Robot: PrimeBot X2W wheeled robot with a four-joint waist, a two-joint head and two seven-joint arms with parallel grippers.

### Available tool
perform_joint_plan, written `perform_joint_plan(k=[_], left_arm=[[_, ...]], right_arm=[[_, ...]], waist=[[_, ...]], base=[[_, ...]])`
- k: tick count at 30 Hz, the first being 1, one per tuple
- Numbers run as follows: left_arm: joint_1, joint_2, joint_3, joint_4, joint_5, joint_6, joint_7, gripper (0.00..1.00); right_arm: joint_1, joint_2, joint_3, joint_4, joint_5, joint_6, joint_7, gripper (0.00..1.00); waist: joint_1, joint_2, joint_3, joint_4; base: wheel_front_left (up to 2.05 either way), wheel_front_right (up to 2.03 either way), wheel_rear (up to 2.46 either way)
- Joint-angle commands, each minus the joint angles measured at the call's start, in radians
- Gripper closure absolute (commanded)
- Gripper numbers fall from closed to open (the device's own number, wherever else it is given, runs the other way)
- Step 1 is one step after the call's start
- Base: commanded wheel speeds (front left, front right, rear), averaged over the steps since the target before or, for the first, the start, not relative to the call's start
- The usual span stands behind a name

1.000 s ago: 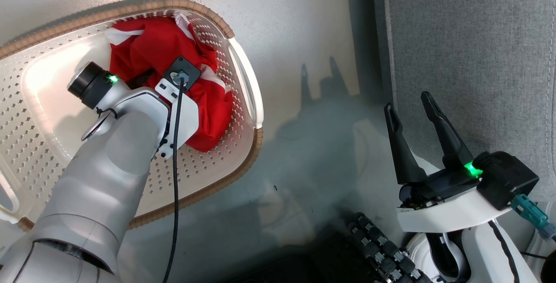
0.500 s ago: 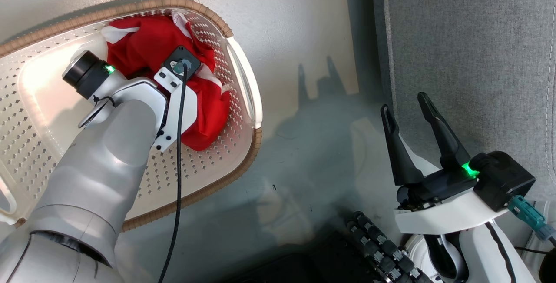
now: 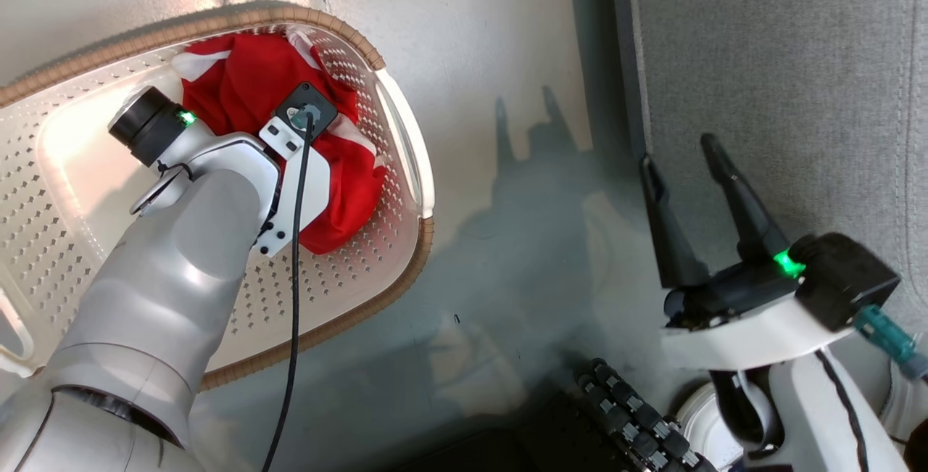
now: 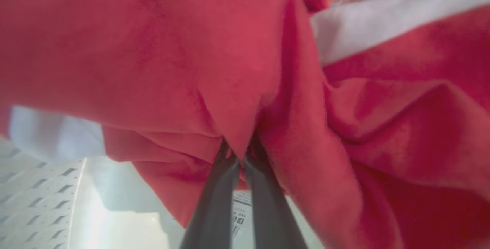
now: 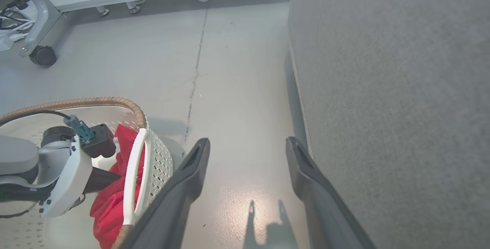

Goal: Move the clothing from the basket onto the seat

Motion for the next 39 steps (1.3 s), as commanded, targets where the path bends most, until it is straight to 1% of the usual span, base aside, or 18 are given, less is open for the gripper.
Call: perform_joint_plan(k=[1,4,7,13,22,23,24,27,33,37,39], left_arm=[[0.004,0.014,-0.008,0.0,-0.001,-0.008,-0.01,1.0],[0.008,0.017,-0.015,0.0,-0.005,-0.013,-0.023,1.0],[0.012,0.021,0.002,0.0,-0.029,-0.015,-0.019,1.0],[0.005,0.037,0.005,0.0,-0.047,-0.011,-0.054,1.0],[0.101,-0.003,0.004,-0.001,-0.09,-0.021,-0.136,1.0],[0.125,-0.011,0.007,0.0,-0.101,-0.022,-0.155,1.0],[0.125,-0.011,0.007,0.0,-0.101,-0.022,-0.155,1.0],[0.162,-0.025,0.007,0.0,-0.119,-0.023,-0.189,1.0],[0.237,-0.036,0.001,-0.004,-0.153,-0.024,-0.287,1.0],[0.291,-0.041,0.003,-0.043,-0.189,-0.031,-0.376,1.0],[0.323,-0.04,0.001,-0.077,-0.216,-0.032,-0.399,1.0]], right_arm=[[-0.021,-0.003,-0.011,0.006,0.017,0.0,-0.002,0.0],[-0.045,-0.003,-0.017,0.015,0.01,0.0,-0.002,0.0],[-0.069,-0.003,-0.022,0.026,0.016,0.0,-0.002,0.0],[-0.126,-0.003,-0.039,0.05,0.027,0.0,-0.002,0.0],[-0.108,-0.004,-0.084,0.099,-0.039,0.0,-0.002,0.0],[-0.101,-0.004,-0.093,0.108,-0.051,0.0,-0.002,0.0],[-0.101,-0.004,-0.093,0.108,-0.051,0.0,-0.002,0.0],[-0.085,-0.005,-0.1,0.125,-0.073,0.0,-0.002,0.0],[-0.041,-0.011,-0.12,0.151,-0.09,0.0,-0.002,0.0],[-0.004,-0.022,-0.127,0.169,-0.086,0.0,-0.002,0.0],[0.013,-0.028,-0.131,0.176,-0.082,0.0,-0.002,0.0]], waist=[[0.0,0.0,-0.008,0.0],[0.0,0.0,-0.023,0.001],[0.0,0.0,-0.043,0.002],[0.0,0.0,-0.098,0.011],[0.0,0.0,-0.286,0.092],[0.0,0.0,-0.334,0.111],[0.0,0.0,-0.334,0.111],[0.0,0.0,-0.401,0.137],[0.0,0.0,-0.546,0.193],[0.0,0.0,-0.639,0.227],[0.0,0.0,-0.683,0.241]], base=[[0.0,0.0,0.0],[0.0,0.0,0.0],[0.0,0.0,0.0],[0.0,0.0,0.0],[0.0,0.0,0.0],[0.0,0.0,0.0],[0.0,0.0,0.0],[0.0,0.0,0.0],[0.0,0.0,0.0],[0.0,0.0,0.0],[0.0,0.0,0.0]])
